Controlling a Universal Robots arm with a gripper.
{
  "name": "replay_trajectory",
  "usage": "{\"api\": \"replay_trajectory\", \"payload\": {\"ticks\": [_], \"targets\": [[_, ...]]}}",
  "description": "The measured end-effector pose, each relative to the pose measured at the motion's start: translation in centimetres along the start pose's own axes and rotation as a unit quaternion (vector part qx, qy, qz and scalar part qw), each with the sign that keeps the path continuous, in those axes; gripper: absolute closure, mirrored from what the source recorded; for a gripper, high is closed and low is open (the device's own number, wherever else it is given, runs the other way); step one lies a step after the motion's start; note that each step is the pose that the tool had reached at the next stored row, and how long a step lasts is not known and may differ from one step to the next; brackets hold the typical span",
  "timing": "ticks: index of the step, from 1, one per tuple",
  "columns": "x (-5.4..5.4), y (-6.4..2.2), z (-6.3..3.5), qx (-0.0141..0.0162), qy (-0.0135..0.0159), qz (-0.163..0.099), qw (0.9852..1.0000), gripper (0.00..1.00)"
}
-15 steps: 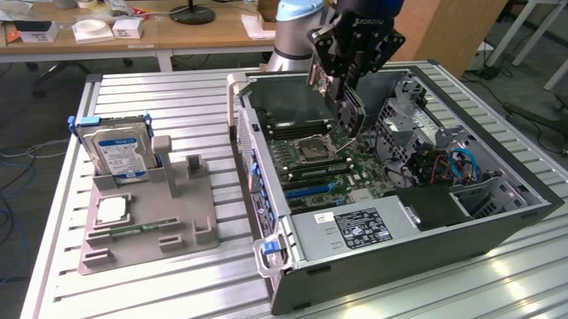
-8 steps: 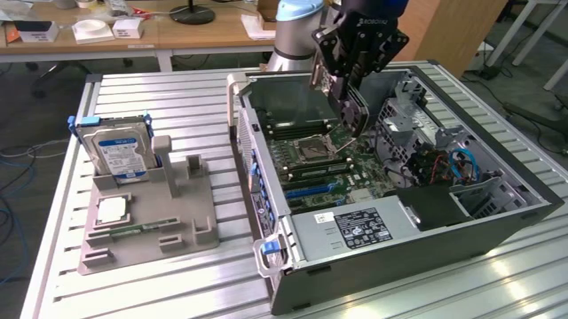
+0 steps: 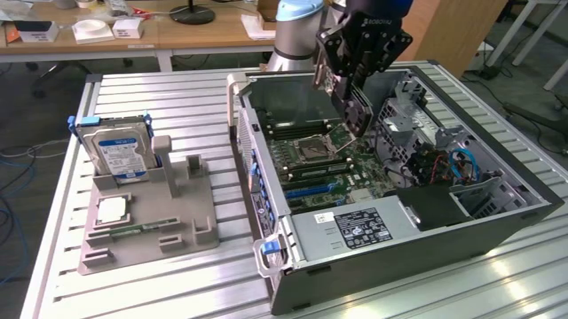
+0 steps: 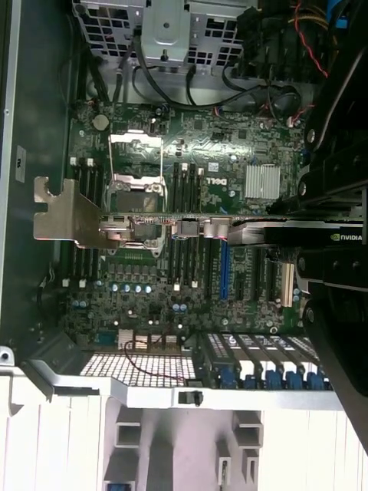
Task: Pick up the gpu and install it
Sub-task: 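Pick up the gpu and move the gpu toward the slot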
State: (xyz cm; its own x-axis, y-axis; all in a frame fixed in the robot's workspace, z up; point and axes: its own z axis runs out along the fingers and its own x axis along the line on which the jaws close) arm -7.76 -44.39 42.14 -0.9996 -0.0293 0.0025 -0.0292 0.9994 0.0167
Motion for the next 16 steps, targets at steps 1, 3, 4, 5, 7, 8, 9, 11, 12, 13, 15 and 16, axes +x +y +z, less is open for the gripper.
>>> {"api": "replay_trajectory", "payload": {"ticks": [1,3,4,5,7,8,9,11,12,13,15,16], "targets": [[-0.1,0.00,0.00,0.0000,0.0000,0.000,1.0000,0.74],[-0.2,-0.01,0.00,0.0000,0.0001,0.000,1.0000,0.74],[-0.3,-0.01,0.00,0.0000,0.0001,0.000,1.0000,0.74],[-0.4,-0.02,-0.01,0.0000,0.0001,0.000,1.0000,0.74],[-0.6,-0.03,0.00,0.0000,0.0001,0.000,1.0000,0.74],[-0.7,-0.03,-0.01,0.0000,0.0002,0.000,1.0000,0.74],[-0.7,-0.03,0.00,0.0000,0.0002,0.000,1.0000,0.74],[-0.9,-0.05,-0.01,0.0000,0.0002,0.000,1.0000,0.74],[-1.0,-0.05,0.00,0.0000,0.0002,0.000,1.0000,0.74],[-1.0,-0.05,-0.01,0.0000,0.0002,0.000,1.0000,0.74],[-1.2,-0.07,-0.01,0.0000,0.0002,0.000,1.0000,0.74],[-1.3,-0.07,-0.01,0.0000,0.0003,0.000,1.0000,0.74]]}}
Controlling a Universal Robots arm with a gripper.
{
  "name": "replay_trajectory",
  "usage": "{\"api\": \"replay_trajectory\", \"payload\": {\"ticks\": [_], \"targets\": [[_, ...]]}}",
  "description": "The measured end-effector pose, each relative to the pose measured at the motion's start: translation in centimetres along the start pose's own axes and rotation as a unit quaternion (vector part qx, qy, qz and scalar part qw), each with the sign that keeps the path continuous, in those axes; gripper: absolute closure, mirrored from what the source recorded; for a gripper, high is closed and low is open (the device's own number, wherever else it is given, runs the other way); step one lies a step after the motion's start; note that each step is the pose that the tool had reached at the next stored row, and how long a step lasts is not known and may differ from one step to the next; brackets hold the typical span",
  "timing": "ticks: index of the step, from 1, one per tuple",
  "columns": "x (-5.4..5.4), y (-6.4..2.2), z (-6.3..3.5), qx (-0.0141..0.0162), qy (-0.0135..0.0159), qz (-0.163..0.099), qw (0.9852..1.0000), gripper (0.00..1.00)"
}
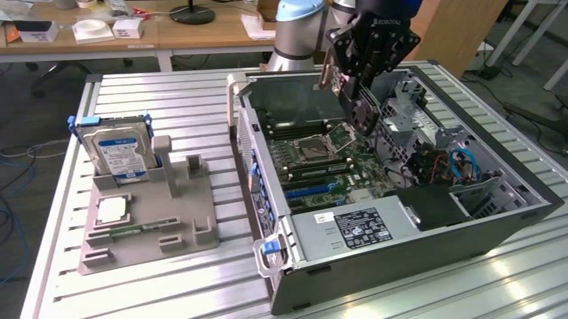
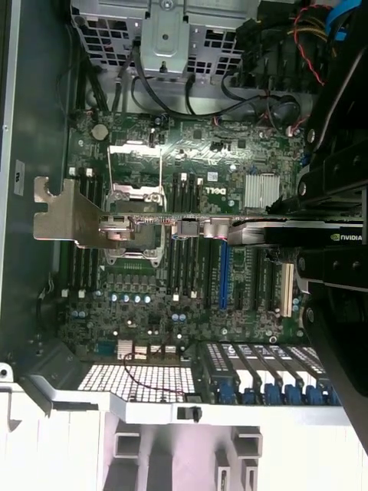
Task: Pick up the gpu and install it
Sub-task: 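Pick up the gpu and move the gpu toward the slot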
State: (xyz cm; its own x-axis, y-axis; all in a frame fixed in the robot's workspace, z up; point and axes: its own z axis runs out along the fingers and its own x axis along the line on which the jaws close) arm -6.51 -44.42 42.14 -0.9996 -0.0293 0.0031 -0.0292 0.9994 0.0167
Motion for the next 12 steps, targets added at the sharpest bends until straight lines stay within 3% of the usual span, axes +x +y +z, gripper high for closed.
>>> {"api": "replay_trajectory", "payload": {"ticks": [12], "targets": [[-0.96,-0.07,-0.01,0.0000,0.0003,0.000,1.0000,0.74]]}}
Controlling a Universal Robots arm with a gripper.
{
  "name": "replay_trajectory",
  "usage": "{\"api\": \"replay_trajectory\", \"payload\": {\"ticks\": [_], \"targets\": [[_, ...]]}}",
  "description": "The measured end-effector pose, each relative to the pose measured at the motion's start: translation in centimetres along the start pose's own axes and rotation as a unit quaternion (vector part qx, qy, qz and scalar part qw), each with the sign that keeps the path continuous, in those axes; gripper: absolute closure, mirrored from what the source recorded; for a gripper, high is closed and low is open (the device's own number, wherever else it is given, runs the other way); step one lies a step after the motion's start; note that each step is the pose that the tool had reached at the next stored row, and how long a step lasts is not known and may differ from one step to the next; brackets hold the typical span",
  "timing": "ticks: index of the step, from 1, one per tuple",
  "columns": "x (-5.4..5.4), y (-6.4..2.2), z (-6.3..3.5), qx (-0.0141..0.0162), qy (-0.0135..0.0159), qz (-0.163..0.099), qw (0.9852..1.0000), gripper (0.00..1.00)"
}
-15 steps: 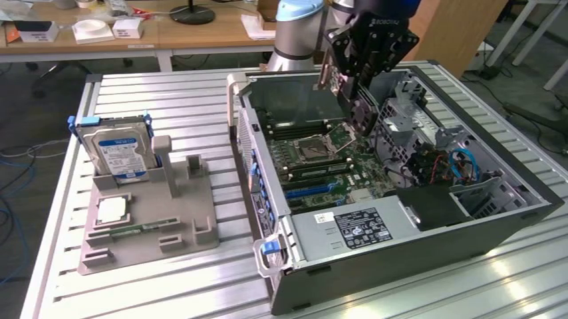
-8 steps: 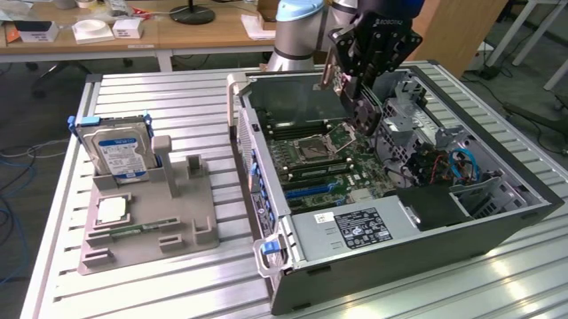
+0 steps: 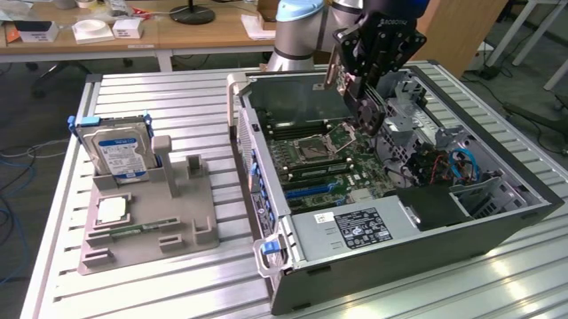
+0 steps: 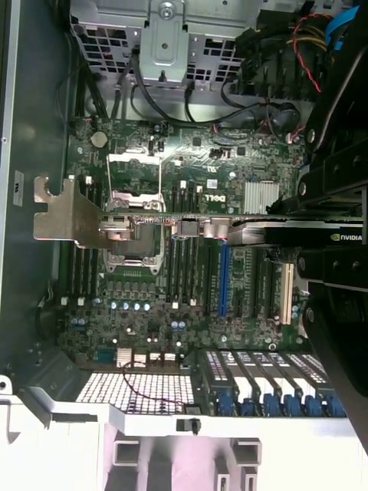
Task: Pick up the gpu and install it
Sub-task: 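Pick up the gpu and move the gpu toward the slot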
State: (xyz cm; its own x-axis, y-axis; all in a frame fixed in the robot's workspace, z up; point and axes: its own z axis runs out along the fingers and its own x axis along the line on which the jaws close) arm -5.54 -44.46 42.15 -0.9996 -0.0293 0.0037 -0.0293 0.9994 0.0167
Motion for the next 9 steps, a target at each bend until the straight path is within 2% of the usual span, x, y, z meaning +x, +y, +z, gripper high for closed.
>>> {"api": "replay_trajectory", "payload": {"ticks": [9], "targets": [[-0.66,-0.07,0.00,0.0000,0.0002,0.000,1.0000,0.74]]}}
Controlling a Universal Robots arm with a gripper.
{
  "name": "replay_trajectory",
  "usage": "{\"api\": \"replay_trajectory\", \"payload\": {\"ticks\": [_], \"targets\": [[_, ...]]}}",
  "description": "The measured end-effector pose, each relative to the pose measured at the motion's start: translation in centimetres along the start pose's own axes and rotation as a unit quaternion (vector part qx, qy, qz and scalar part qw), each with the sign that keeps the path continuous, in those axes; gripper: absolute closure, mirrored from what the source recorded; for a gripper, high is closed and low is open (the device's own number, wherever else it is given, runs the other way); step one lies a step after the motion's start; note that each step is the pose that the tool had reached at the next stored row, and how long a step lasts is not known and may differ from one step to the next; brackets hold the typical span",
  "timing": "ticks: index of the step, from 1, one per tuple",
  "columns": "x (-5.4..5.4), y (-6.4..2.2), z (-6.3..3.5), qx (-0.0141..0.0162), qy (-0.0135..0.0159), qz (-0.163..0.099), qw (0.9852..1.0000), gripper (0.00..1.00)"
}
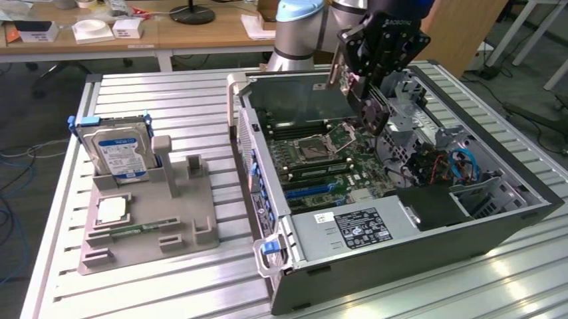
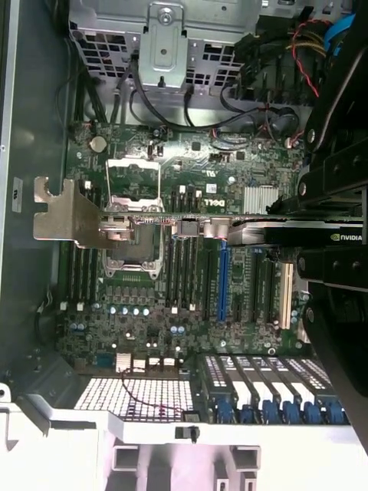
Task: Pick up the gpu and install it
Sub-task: 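Pick up the gpu and move the gpu toward the slot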
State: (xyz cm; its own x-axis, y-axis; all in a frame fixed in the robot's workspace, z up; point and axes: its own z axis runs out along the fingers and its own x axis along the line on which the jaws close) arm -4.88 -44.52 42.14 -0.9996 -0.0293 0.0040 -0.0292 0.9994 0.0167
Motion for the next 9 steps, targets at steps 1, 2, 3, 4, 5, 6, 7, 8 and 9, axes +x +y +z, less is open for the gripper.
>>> {"api": "replay_trajectory", "payload": {"ticks": [1,2,3,4,5,6,7,8,9], "targets": [[-0.12,0.00,0.00,0.0000,0.0000,0.000,1.0000,0.74],[-0.23,-0.01,0.00,0.0000,0.0000,0.000,1.0000,0.74],[-0.35,-0.01,0.00,0.0000,0.0001,0.000,1.0000,0.74],[-0.46,-0.02,0.00,0.0000,0.0001,0.000,1.0000,0.74],[-0.56,-0.02,0.00,0.0000,0.0001,0.000,1.0000,0.74],[-0.65,-0.03,0.00,0.0000,0.0001,0.000,1.0000,0.74],[-0.73,-0.04,0.00,0.0000,0.0002,0.000,1.0000,0.74],[-0.79,-0.05,0.00,0.0000,0.0002,0.000,1.0000,0.74],[-0.85,-0.05,0.00,0.0000,0.0002,0.000,1.0000,0.74]]}}
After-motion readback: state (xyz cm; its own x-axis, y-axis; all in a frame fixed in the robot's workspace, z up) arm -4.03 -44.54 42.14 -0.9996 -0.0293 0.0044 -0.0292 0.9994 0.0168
